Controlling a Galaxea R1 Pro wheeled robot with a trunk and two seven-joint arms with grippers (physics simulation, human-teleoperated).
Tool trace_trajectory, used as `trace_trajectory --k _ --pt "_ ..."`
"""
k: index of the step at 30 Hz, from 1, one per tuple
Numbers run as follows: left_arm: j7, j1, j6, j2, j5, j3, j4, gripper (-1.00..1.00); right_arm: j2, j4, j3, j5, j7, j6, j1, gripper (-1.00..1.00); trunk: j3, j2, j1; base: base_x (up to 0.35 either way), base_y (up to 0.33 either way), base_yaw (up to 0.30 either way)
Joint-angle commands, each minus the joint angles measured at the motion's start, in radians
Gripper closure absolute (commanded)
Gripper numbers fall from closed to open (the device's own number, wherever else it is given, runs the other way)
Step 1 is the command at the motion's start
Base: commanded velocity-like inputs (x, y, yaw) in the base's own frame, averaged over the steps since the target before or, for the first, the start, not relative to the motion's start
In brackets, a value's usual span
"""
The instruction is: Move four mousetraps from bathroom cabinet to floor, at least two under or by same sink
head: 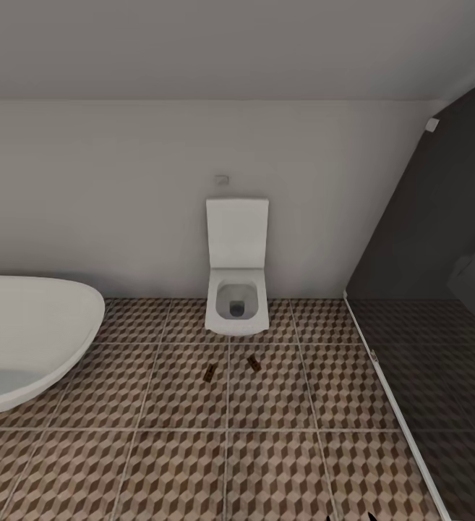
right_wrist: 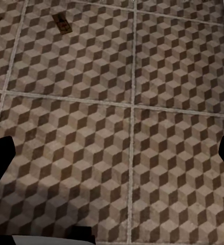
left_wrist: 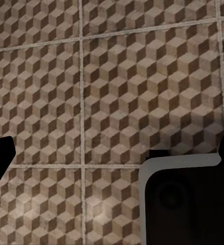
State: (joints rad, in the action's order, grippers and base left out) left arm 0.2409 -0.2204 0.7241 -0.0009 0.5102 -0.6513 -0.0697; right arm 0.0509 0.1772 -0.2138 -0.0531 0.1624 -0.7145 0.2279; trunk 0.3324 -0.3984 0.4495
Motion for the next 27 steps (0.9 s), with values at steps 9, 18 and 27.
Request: trace_trajectory --k 9,18,27 --pt "0.006 -0.001 0.003 -0.001 0.001 -0.008 -0.002 -1.0 0.0 -0.001 -0.009 -0.005 0.005 -0.003 0.001 -1.0 -0.012 -0.002 0.001 0.0 0.0 0.0" --pt "0.005 -0.001 0.003 -0.001 0.001 -0.008 -0.002 -1.0 0.0 -0.001 -0.009 -0.004 0.005 -0.003 0.001 -1.0 -0.026 -0.002 0.001 0.0 0.0 0.0" --pt "0.005 -0.001 0.003 -0.001 0.001 -0.008 -0.002 -1.0 0.0 -0.001 -0.009 -0.004 0.005 -0.003 0.001 -1.0 -0.041 -0.002 0.001 0.0 0.0 0.0"
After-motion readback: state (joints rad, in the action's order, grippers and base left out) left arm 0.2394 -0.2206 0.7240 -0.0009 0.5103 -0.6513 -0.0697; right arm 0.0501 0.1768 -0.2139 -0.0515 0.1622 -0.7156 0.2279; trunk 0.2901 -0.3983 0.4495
